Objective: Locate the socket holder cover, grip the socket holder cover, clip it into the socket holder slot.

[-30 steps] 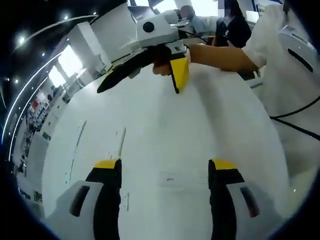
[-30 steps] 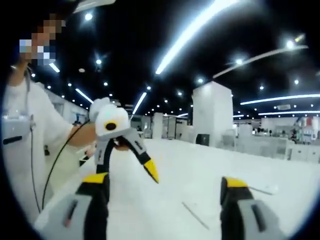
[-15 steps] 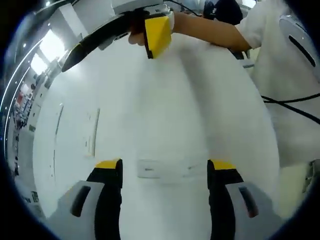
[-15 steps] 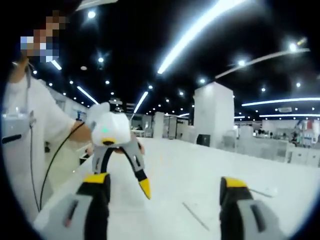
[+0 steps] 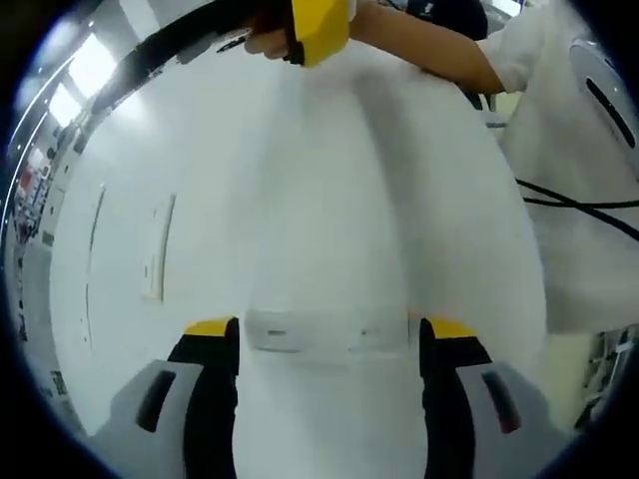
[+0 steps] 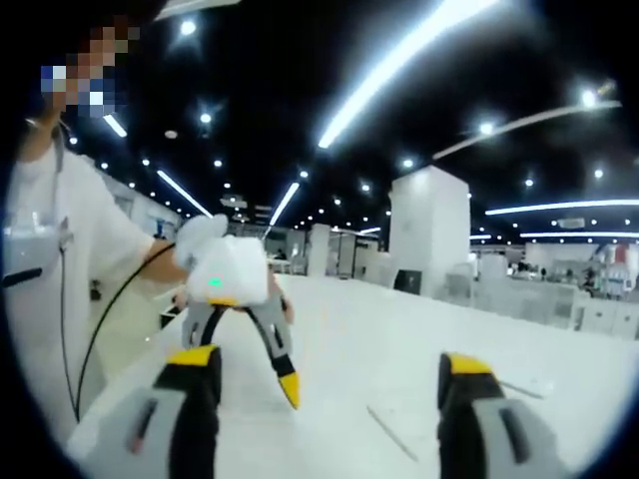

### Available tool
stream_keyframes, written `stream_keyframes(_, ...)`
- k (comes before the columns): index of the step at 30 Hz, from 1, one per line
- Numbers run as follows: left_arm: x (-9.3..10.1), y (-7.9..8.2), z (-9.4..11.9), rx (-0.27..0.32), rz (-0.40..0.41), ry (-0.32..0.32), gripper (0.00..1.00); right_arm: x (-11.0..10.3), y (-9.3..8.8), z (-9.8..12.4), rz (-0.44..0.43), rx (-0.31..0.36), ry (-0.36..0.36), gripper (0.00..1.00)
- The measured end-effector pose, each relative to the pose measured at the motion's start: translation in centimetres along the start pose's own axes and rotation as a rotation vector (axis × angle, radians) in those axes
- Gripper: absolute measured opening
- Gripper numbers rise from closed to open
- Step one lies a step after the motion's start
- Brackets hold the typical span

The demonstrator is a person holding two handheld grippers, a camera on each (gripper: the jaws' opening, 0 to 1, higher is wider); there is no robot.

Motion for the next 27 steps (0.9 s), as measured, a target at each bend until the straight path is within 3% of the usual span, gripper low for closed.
stream_keyframes(4,-0.01,0.01,-0.09,-0.021,-0.003,-0.007,0.7,-0.09,-0.07,-0.13,0.005,-0.005,0.001,0.89)
stream_keyframes(27,-0.14,-0.04,-0.34,-0.085,0.046,-0.04,0.7,-0.15,-0.15,-0.08,0.015,-0.012,0.002,0.89)
Point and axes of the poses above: the point that each gripper's makers call its tool centre point, and the gripper's own axes: z roughly backward along the fingers, x roughly to its right, y roughly out of its top, the point moved 5 cm from there along z, roughly backward along the fingers
